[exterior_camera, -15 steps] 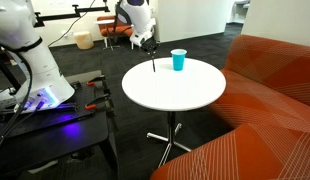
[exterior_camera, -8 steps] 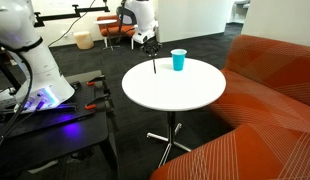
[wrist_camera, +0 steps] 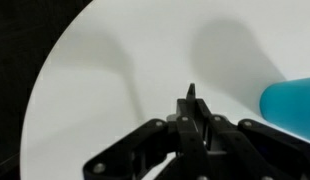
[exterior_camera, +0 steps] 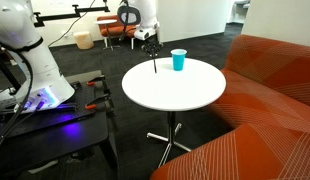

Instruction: Put the pen on the table

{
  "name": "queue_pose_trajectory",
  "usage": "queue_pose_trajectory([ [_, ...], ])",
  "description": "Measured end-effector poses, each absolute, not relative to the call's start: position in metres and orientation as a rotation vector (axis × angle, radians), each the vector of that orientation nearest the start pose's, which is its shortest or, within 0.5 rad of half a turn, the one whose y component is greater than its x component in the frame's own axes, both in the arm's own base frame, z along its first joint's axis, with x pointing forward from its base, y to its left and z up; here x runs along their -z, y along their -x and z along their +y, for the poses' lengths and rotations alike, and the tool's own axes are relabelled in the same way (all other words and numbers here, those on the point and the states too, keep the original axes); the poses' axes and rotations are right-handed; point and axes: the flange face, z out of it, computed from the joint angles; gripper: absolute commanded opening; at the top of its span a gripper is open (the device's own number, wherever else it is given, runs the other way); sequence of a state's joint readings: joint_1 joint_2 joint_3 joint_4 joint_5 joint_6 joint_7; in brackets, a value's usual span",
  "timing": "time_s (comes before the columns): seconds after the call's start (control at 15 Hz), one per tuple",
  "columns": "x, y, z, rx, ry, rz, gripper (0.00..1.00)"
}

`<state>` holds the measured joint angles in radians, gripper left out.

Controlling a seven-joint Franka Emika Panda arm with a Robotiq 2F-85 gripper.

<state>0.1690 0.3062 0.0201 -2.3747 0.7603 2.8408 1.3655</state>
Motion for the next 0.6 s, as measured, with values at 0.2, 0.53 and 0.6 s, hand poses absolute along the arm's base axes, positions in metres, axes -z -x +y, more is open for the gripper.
queue_pose_trajectory([
  [0.2, -0.2044, -0.5094, 0.0621, -0.121, 1.668, 2.32, 0.37],
  [0.53, -0.2045, -0.5114, 0.0631, -0.117, 1.664, 2.351, 0.73],
  [0.6, -0.2049, -0.512, 0.0634, -0.117, 1.664, 2.354, 0.81],
])
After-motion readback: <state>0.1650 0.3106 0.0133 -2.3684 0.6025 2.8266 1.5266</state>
